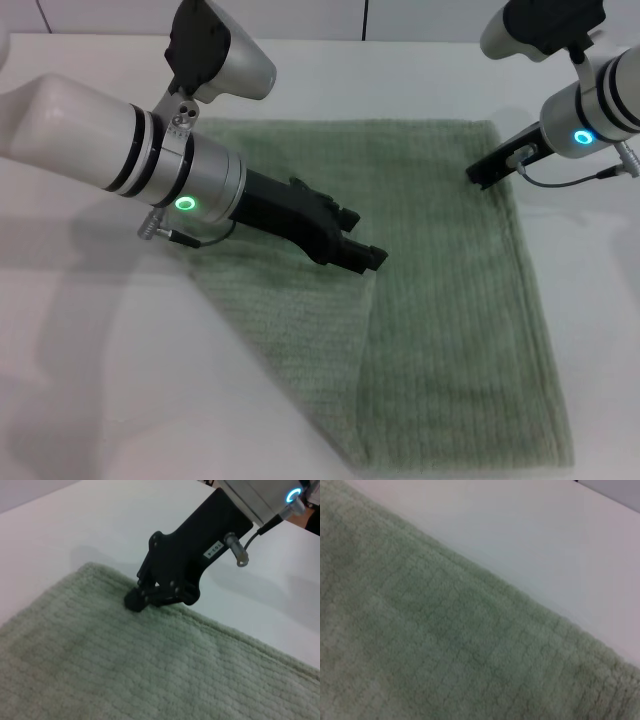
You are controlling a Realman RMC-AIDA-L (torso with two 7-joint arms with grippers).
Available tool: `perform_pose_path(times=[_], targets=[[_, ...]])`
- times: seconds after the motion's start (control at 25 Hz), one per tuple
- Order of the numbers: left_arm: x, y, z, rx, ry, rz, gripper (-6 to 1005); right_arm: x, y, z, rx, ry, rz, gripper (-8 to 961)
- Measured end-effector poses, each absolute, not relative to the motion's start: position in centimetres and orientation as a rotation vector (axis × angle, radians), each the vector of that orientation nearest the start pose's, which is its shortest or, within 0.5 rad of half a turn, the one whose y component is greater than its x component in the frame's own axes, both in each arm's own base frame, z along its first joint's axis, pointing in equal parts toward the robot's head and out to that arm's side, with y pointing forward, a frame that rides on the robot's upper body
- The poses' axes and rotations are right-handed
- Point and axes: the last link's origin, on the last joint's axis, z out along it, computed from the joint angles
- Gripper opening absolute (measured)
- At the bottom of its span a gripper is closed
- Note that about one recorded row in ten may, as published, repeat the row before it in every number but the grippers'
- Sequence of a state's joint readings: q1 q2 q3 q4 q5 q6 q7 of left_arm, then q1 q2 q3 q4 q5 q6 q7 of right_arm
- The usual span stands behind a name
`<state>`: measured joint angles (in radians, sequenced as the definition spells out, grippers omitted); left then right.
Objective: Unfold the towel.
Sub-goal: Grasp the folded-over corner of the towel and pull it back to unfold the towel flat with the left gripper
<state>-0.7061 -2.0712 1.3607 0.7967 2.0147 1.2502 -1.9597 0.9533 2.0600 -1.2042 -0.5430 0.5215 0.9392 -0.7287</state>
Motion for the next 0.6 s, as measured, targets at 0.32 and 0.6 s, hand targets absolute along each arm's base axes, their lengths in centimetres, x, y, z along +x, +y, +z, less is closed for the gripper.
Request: perform_pose_path(times=[0.32, 0.6], targets=[[-17.9, 36.7, -7.7, -2.97, -0.742, -0.093, 632, 21.1, 44.0, -5.1, -2.432, 0.923, -0.377, 0], [-17.8, 36.2, -8.5, -2.993, -0.711, -0.05, 625, 21.1, 43.9, -5.1, -2.432, 0.922, -0.377, -1]])
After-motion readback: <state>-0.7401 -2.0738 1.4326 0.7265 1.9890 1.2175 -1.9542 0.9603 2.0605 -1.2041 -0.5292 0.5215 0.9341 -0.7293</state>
